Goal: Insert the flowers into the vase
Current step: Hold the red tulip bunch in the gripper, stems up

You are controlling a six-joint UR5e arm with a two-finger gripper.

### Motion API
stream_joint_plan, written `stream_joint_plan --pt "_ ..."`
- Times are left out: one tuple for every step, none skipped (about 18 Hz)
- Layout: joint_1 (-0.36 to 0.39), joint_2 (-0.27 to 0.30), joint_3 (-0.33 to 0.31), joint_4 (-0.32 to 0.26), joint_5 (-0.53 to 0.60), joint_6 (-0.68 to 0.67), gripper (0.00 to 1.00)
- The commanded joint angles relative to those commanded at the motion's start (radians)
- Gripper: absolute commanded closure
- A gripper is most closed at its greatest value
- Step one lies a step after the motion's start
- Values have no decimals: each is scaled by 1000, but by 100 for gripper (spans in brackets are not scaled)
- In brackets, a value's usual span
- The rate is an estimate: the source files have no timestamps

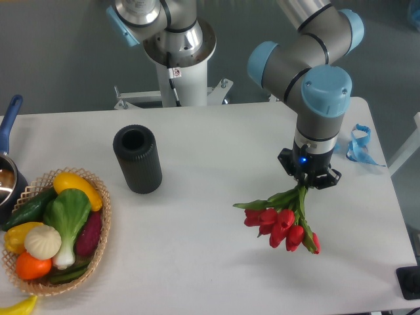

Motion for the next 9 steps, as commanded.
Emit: stream_joint_plan --pt "0 0 0 -2 0 0 100" --pt "0 0 0 -2 0 2 100" --pt "0 0 0 -2 0 2 100" --pt "0 2 0 -3 -2 2 100" --pt "2 3 0 -3 -2 2 100" --pt "2 6 0 -3 -5 0 100" --pt "2 8 -2 -2 -9 -2 100" --pt "0 11 -2 -2 -14 -6 100" --pt "-3 20 -2 0 -29 -11 100"
